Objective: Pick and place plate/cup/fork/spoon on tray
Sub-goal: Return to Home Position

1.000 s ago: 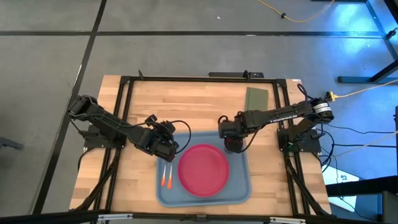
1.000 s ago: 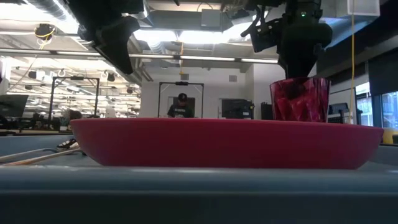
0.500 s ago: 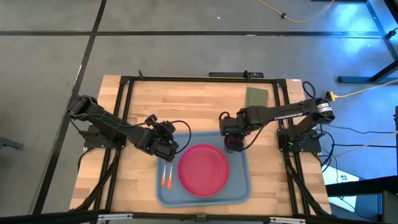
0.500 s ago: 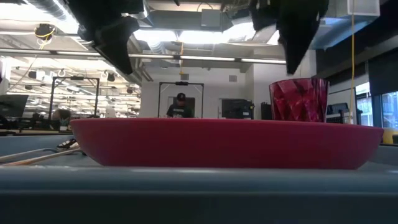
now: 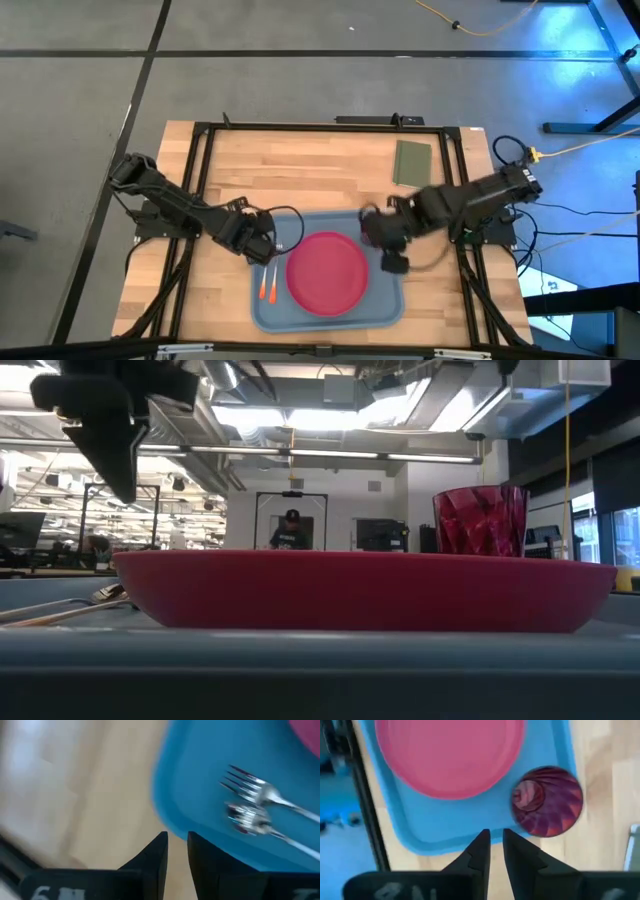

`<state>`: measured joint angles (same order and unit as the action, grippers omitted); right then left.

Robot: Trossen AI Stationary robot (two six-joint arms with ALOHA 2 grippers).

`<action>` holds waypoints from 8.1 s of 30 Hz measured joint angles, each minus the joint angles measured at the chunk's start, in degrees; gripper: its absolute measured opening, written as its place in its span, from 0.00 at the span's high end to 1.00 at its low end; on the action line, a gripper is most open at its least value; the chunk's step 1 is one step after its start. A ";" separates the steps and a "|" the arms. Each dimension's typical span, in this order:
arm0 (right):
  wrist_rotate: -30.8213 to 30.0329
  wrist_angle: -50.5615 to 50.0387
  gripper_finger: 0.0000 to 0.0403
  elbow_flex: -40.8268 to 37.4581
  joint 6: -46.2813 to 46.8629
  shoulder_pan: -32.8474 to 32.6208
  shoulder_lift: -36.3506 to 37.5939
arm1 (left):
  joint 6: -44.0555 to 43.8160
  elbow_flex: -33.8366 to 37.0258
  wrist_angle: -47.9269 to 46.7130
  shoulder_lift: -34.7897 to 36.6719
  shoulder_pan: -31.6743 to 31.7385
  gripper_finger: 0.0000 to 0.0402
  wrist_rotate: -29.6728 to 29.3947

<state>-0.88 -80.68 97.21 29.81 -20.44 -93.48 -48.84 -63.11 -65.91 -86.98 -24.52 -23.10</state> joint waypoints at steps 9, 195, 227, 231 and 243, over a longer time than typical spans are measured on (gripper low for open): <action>-7.00 5.11 0.86 -1.00 -3.15 -12.52 5.00 | 4.29 0.00 -5.01 0.35 -8.63 0.83 7.08; 2.49 81.79 0.86 -96.74 -30.04 15.17 93.23 | 37.39 62.66 74.29 74.10 20.12 0.83 20.64; 2.48 81.78 0.86 -96.74 -30.13 15.16 93.25 | 37.39 62.66 74.29 74.10 20.11 0.83 20.64; 2.48 81.78 0.86 -96.74 -30.07 15.17 93.25 | 37.39 62.66 74.29 74.10 20.10 0.83 20.64; 2.46 81.78 0.86 -96.74 -30.11 15.17 93.25 | 37.39 62.66 74.29 74.10 20.11 0.83 20.64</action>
<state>1.58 1.10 0.47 -0.30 -5.27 -0.23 -11.44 -0.45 8.38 -12.88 -4.41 -2.46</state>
